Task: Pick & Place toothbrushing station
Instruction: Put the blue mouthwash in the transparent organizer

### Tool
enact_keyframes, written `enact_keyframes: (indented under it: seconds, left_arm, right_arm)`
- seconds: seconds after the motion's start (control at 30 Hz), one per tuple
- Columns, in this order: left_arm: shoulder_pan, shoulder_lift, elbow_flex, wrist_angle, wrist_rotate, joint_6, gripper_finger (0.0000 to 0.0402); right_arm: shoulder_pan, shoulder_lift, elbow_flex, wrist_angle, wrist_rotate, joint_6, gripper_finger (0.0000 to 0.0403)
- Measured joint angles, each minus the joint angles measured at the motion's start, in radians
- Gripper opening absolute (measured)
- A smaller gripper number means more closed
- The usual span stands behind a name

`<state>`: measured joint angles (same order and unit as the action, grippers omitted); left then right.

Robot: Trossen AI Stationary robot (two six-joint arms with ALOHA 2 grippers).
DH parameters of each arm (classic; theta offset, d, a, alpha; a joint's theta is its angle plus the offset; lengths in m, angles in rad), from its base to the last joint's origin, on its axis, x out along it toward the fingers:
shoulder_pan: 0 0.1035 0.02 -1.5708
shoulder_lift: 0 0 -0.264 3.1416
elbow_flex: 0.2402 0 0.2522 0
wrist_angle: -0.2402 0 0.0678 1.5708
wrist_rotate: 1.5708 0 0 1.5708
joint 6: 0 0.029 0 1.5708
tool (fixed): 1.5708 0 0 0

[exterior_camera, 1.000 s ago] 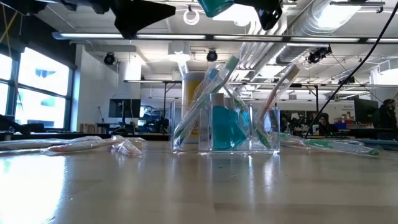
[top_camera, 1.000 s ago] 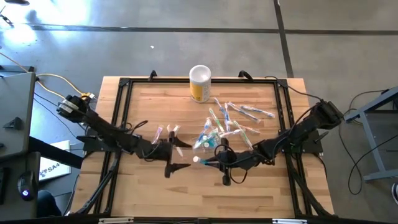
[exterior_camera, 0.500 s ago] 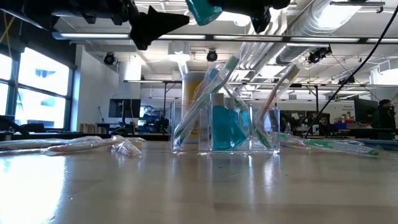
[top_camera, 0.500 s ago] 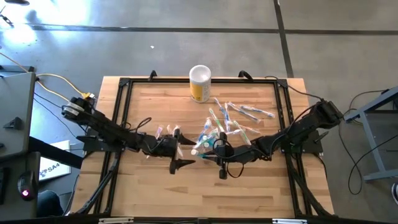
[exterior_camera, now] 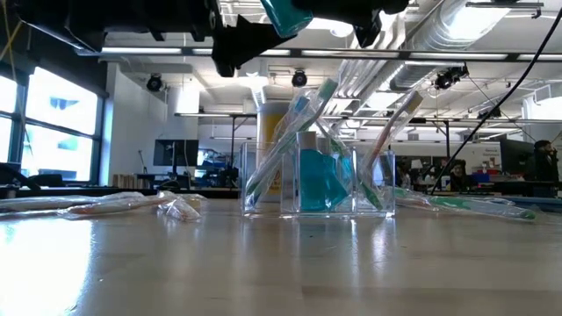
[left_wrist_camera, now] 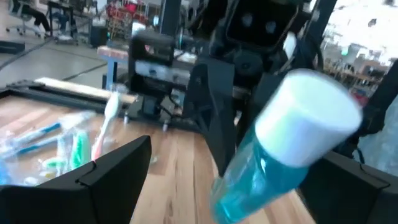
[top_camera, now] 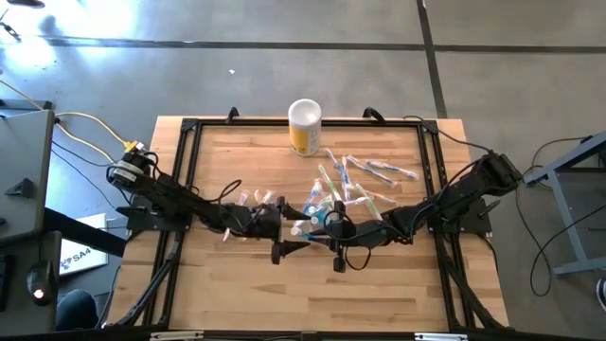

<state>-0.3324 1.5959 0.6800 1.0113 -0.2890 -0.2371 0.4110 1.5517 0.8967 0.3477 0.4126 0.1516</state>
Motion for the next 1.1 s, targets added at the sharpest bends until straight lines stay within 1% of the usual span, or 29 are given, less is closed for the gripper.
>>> enact_keyframes:
  seconds: [0.07, 0.13, 0.27, 0.4, 0.57, 0.67, 0.7, 0.8, 0.87, 1.0, 1.1]
  left_arm:
    - [-0.001, 0.000, 0.013, -0.031, 0.000, 0.000, 0.0362]
    - [-0.001, 0.000, 0.018, -0.050, -0.005, 0.000, 0.0352]
    - [-0.001, 0.000, 0.018, -0.050, -0.009, 0.002, 0.0307]
    - [-0.001, 0.000, 0.018, -0.050, -0.010, 0.008, 0.0238]
    - [-0.002, 0.000, 0.018, -0.044, -0.010, 0.030, 0.0139]
    - [-0.002, 0.000, 0.018, -0.047, 0.004, 0.055, 0.0076]
    - [-0.002, 0.000, 0.018, -0.047, 0.013, 0.060, 0.0062]
    - [-0.002, 0.000, 0.018, -0.053, 0.036, 0.076, 0.0064]
    - [-0.002, 0.000, 0.018, -0.062, 0.045, 0.075, 0.0063]
    - [-0.001, -0.002, 0.017, -0.119, 0.058, 0.067, 0.0063]
    - [-0.001, -0.002, 0.035, -0.225, 0.071, 0.039, 0.0063]
  right_arm:
    - [0.000, 0.000, 0.000, 0.000, 0.000, 0.000, 0.0028]
    - [0.001, 0.000, 0.000, -0.001, 0.000, 0.000, 0.0028]
    - [0.001, 0.000, 0.000, -0.007, -0.003, 0.000, 0.0028]
    - [0.001, 0.000, 0.000, -0.020, -0.001, 0.006, 0.0028]
    - [0.000, 0.000, 0.000, -0.034, 0.001, 0.014, 0.0028]
    - [0.001, 0.000, 0.000, -0.039, 0.000, 0.034, 0.0029]
    - [0.001, 0.000, 0.000, -0.043, 0.000, 0.035, 0.0030]
    - [0.001, 0.000, 0.000, -0.049, -0.018, 0.046, 0.0040]
    - [0.001, 0.000, 0.000, -0.057, -0.022, 0.058, 0.0055]
    - [0.017, -0.007, 0.000, -0.103, -0.023, 0.061, 0.0101]
    - [0.034, -0.028, 0.001, -0.118, -0.030, 0.061, 0.0138]
